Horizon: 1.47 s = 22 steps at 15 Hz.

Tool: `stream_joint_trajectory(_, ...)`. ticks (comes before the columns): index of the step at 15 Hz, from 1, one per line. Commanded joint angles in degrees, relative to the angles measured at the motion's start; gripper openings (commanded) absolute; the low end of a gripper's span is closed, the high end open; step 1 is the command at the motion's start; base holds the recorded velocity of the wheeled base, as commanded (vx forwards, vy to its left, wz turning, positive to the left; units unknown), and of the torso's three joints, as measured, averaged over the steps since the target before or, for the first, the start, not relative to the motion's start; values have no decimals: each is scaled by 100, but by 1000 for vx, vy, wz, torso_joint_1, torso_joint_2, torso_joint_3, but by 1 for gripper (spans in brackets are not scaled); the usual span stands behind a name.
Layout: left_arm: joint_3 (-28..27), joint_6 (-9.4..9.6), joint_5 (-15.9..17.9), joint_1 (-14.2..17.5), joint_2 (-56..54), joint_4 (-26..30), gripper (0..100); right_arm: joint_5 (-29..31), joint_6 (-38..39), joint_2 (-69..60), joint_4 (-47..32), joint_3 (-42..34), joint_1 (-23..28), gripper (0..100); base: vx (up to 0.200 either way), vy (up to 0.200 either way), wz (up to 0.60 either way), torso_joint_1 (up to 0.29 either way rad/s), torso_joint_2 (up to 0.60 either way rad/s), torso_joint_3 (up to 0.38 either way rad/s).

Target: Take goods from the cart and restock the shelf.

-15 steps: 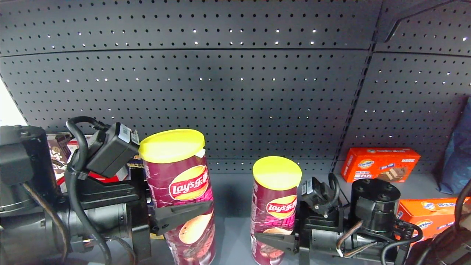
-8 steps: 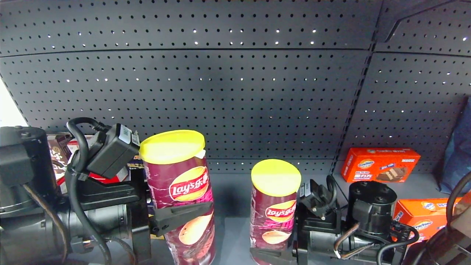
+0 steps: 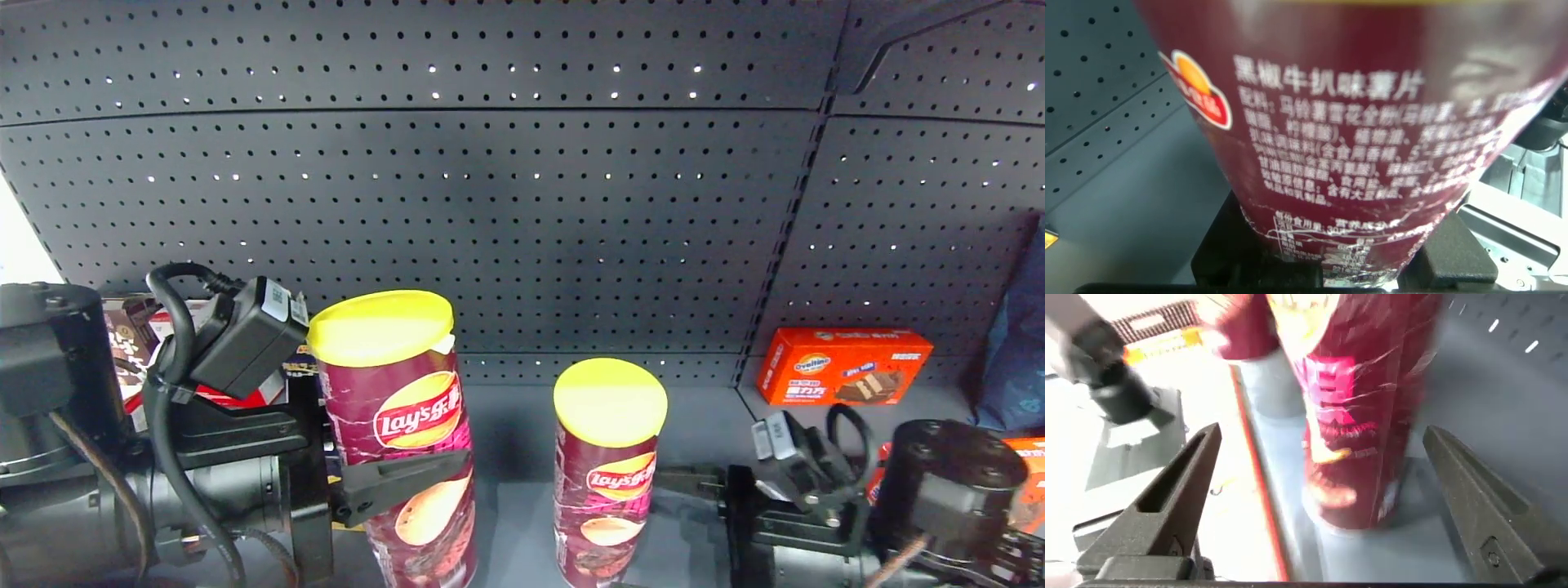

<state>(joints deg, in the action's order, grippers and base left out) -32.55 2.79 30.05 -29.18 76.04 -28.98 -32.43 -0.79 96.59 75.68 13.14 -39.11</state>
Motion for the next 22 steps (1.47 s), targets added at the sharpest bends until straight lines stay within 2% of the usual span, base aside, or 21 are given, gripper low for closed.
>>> stream_joint_trajectory(1,3,2,1,0,-20,-3,0,-9,-9,-1836,-44,-848,509,100,0,0,0,0,0,0)
stream_joint_trajectory(3,12,2,1,0,-20,-3,0,0,-9,-2733,-88,-1094,1125,100,0,0,0,0,0,0)
stream_joint_trajectory(4,12,2,1,9,-20,-3,0,0,-9,-3216,-124,-1261,1678,100,0,0,0,0,0,0)
stream_joint_trajectory(5,-6,2,1,27,-20,-3,0,8,-9,-3541,-176,-1314,1924,100,0,0,0,0,0,0)
stream_joint_trajectory(6,-15,2,1,36,-11,-3,0,131,-9,-4157,-616,-1288,2285,100,0,0,0,0,0,0)
stream_joint_trajectory(8,-59,11,1,44,-2,-3,0,650,-9,-5334,-1846,-1217,2803,100,0,0,0,0,0,0)
stream_joint_trajectory(10,-146,11,1,53,-2,-11,0,1160,-9,-6354,-2962,-1191,3111,100,0,0,0,0,0,0)
stream_joint_trajectory(11,-155,11,10,53,-2,-11,0,1669,-9,-7373,-4140,-1200,3375,100,0,0,0,0,0,0)
stream_joint_trajectory(13,-138,11,18,44,-2,-11,0,2109,-9,-8859,-6083,-1068,3568,100,0,0,0,0,0,0)
stream_joint_trajectory(14,-129,11,18,44,7,-20,0,2355,-26,-9360,-6794,-1059,3638,100,0,0,0,0,0,0)
stream_joint_trajectory(16,-120,11,18,44,7,-20,0,2575,-9,-9492,-6874,-1182,3884,100,0,0,0,0,0,0)
stream_joint_trajectory(18,-120,11,27,53,-2,-20,0,2847,-35,-9659,-7691,-1297,3902,100,0,0,0,0,0,0)
stream_joint_trajectory(22,-120,11,36,97,16,-38,0,2874,18,-9659,-7577,-1314,3902,100,0,0,0,0,0,0)
